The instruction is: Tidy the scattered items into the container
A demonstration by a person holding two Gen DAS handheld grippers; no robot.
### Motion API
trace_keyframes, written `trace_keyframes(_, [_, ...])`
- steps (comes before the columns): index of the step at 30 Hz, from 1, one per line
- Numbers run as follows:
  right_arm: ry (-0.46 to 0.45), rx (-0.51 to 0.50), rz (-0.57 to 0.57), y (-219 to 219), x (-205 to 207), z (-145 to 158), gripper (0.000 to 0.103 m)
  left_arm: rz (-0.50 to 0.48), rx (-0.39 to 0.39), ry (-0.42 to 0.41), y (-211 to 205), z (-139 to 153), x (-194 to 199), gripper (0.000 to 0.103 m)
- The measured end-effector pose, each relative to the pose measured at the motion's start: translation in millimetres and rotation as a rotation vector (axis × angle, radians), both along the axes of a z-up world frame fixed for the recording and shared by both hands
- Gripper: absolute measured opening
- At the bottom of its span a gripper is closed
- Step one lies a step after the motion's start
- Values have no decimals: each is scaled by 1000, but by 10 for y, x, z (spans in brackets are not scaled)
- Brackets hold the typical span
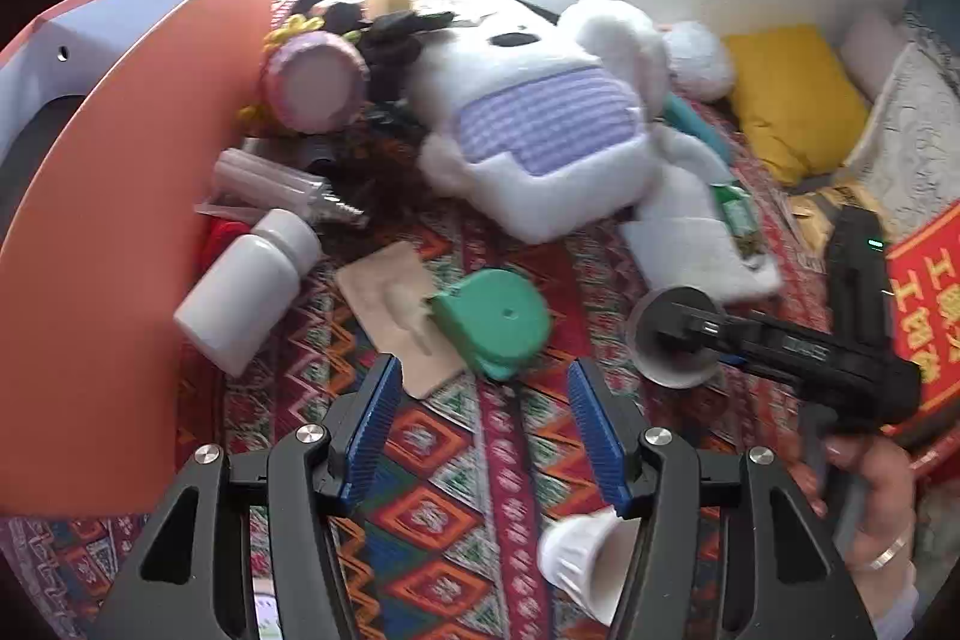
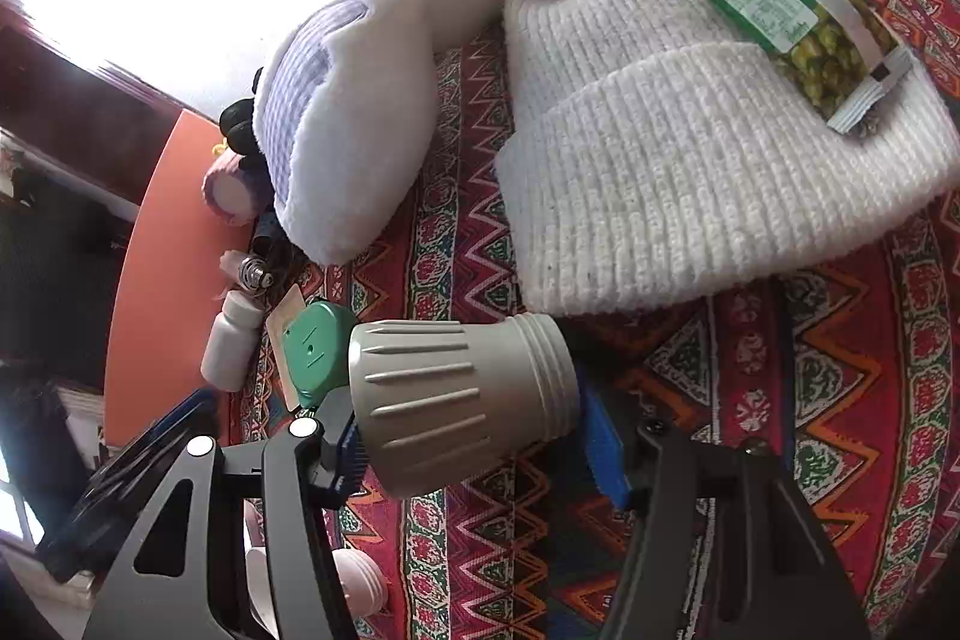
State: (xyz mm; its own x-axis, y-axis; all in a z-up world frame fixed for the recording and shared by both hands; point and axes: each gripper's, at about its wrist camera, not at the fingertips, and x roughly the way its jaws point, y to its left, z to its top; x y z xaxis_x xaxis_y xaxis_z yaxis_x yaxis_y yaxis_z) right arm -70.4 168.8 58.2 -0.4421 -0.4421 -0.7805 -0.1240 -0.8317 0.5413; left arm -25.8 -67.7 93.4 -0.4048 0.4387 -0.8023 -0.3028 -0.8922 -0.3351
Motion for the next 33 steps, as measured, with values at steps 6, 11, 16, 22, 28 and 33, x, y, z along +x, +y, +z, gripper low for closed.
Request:
trace_keyframes(6, [34,-43,-26,72,82,112,48,-288,-57,37,459,116,480,65])
trace_keyframes(11, [52,-72,-24,115,64,175,48,-358,-263,67,724,-143,673,72])
trace_keyframes(16, [42,-80,-15,113,36,146,48,-346,-304,46,746,-266,631,76])
trace_keyframes(22, [37,-76,-7,103,29,87,48,-327,-360,45,798,-420,615,71])
trace_keyframes(28, [35,-81,-5,88,12,61,48,-282,-361,27,697,-408,554,50])
trace_keyframes(33, [31,-83,1,93,16,59,48,-279,-385,26,605,-416,540,51])
